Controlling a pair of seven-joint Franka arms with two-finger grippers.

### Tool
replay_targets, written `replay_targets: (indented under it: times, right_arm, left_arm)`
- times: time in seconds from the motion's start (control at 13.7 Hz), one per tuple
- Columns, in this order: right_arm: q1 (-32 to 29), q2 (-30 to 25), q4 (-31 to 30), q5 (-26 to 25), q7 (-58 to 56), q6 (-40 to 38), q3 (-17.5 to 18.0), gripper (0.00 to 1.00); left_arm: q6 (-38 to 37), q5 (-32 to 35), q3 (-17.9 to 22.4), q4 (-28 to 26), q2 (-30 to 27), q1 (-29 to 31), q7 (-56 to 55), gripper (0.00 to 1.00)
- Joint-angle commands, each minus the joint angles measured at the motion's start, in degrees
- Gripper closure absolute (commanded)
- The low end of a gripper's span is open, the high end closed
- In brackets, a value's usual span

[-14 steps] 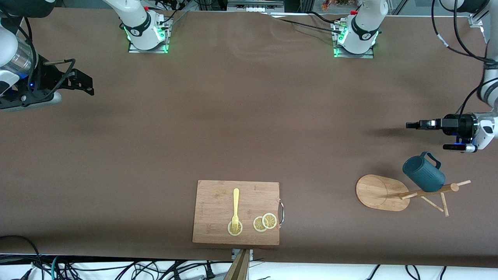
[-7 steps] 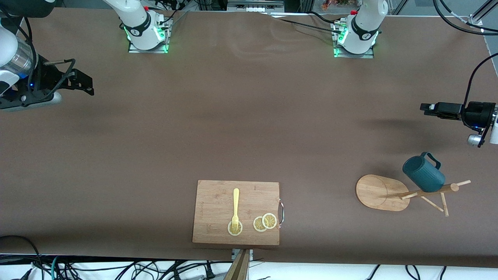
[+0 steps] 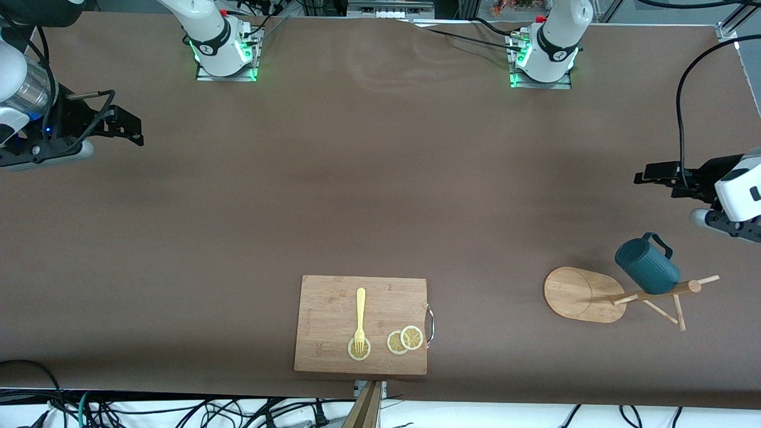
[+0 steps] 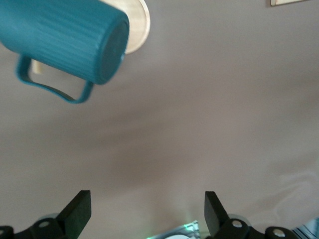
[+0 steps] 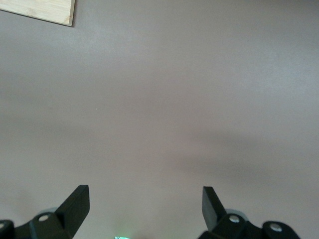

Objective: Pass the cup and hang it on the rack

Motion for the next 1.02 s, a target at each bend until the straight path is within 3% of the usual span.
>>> replay_targets:
  times: [0.0, 0.29, 0.51, 0.73, 0.95]
  right_arm:
    - [-0.9, -1.53, -1.38, -0.38, -0.63, 0.39, 0.78, 0.0]
    - [-0.9, -1.53, -1.47, -0.38, -0.63, 0.39, 0.86, 0.0]
    - [-0.9, -1.53, -1.47, -0.38, -0.63, 0.39, 0.78, 0.0]
    - [-0.9, -1.53, -1.47, -0.38, -0.63, 0.39, 0.78, 0.0]
    - [-0.9, -1.53, -1.38, -0.38, -0.63, 0.39, 0.78, 0.0]
  left_arm:
    - [2.85, 2.73, -0.59, 1.87, -2.77, 0.37, -0.11, 0.0]
    - [-1.59, 5.52, -0.94, 7.48, -3.05, 0.29, -1.25, 0.0]
    - [-5.22, 7.38, -1.82, 8.56, -3.4, -0.95, -9.58, 0.0]
    - [-6.01, 7.74, -5.85, 2.35, -9.71, 0.02, -21.17, 0.0]
    - [-5.49, 8.79, -10.67, 0.04, -11.31, 3.6, -22.52, 0.0]
